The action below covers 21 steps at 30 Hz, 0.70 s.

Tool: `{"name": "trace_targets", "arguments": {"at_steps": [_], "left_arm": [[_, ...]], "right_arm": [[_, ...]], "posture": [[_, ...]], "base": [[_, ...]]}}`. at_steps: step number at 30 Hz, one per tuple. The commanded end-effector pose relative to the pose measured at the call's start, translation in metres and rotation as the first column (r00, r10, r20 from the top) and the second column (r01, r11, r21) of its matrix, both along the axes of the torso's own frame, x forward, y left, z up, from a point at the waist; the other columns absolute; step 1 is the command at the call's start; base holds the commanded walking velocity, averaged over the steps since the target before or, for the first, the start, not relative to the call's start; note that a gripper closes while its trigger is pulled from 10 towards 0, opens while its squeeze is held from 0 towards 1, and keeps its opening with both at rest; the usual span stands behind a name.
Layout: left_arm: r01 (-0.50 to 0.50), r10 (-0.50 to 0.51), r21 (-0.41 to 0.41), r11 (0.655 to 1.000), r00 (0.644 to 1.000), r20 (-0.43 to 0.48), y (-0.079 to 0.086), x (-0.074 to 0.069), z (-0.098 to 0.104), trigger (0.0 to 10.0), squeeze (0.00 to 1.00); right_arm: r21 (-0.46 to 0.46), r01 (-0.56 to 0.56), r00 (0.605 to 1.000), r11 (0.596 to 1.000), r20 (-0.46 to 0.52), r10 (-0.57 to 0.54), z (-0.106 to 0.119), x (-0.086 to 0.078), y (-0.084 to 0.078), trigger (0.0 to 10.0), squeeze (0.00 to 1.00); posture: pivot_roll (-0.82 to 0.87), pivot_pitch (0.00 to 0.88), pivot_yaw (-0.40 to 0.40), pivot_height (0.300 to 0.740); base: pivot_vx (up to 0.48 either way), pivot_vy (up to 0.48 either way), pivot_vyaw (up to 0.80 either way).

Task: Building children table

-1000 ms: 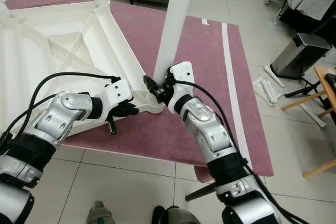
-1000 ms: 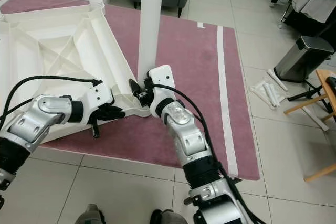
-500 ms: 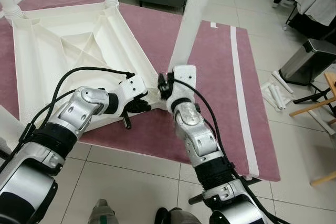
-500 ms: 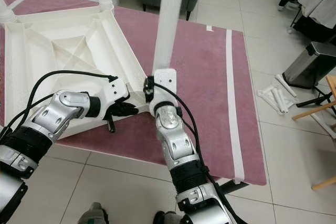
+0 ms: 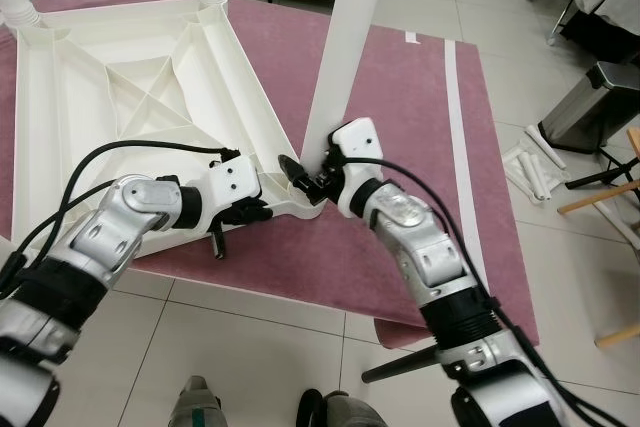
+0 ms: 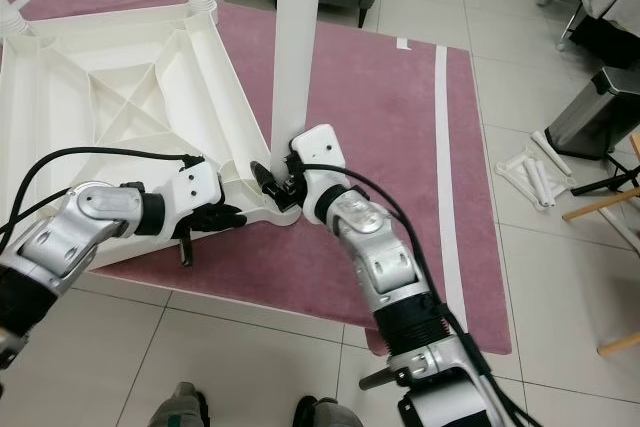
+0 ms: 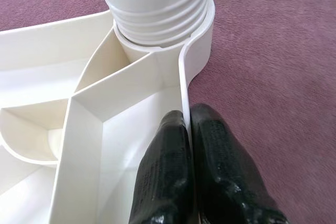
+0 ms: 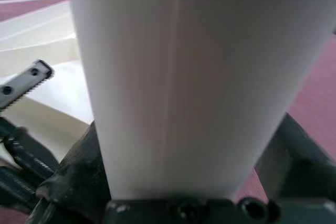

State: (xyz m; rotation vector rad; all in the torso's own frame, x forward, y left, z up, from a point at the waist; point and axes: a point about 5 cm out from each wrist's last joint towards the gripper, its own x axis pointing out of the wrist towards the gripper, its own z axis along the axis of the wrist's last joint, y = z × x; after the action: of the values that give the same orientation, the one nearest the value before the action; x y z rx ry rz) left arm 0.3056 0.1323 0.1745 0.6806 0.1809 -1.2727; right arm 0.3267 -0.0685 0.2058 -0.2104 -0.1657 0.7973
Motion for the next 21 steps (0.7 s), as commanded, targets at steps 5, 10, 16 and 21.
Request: {"name": "trace_targets", "arguments": {"at_steps": [5, 10, 16, 21], "left_arm": [[0.34, -0.331, 0.091, 0.936, 0.938, -0.107, 0.007, -0.038, 0.007, 0.0, 0.0], [0.38, -0.365, 0.115, 0.918, 0.921, -0.136, 0.014, -0.052, 0.007, 0.0, 0.0], [0.415, -0.394, 0.131, 0.9, 0.905, -0.159, 0.019, -0.065, 0.007, 0.0, 0.0], [0.389, -0.373, 0.112, 0.914, 0.917, -0.14, 0.014, -0.062, 0.008, 0.0, 0.0]], "right_arm": [[-0.082, -0.183, 0.983, 0.98, -0.019, 0.182, 0.003, -0.003, -0.012, 10.0, 0.0], [-0.066, -0.323, 0.943, 0.944, -0.106, 0.315, -0.002, -0.008, -0.008, 10.0, 0.0], [-0.035, -0.413, 0.9, 0.91, -0.166, 0.402, -0.01, -0.008, 0.0, 4.2, 0.0], [-0.024, -0.372, 0.916, 0.928, -0.172, 0.363, -0.013, -0.003, 0.004, 0.0, 0.0]], "posture": [[0.24, 0.144, -0.069, 0.74], [0.24, 0.145, -0.071, 0.74], [0.26, 0.144, -0.075, 0.74], [0.26, 0.144, -0.076, 0.74]], "base": [[0.0, 0.0, 0.0], [0.0, 0.0, 0.0], [0.0, 0.0, 0.0], [0.0, 0.0, 0.0]]}}
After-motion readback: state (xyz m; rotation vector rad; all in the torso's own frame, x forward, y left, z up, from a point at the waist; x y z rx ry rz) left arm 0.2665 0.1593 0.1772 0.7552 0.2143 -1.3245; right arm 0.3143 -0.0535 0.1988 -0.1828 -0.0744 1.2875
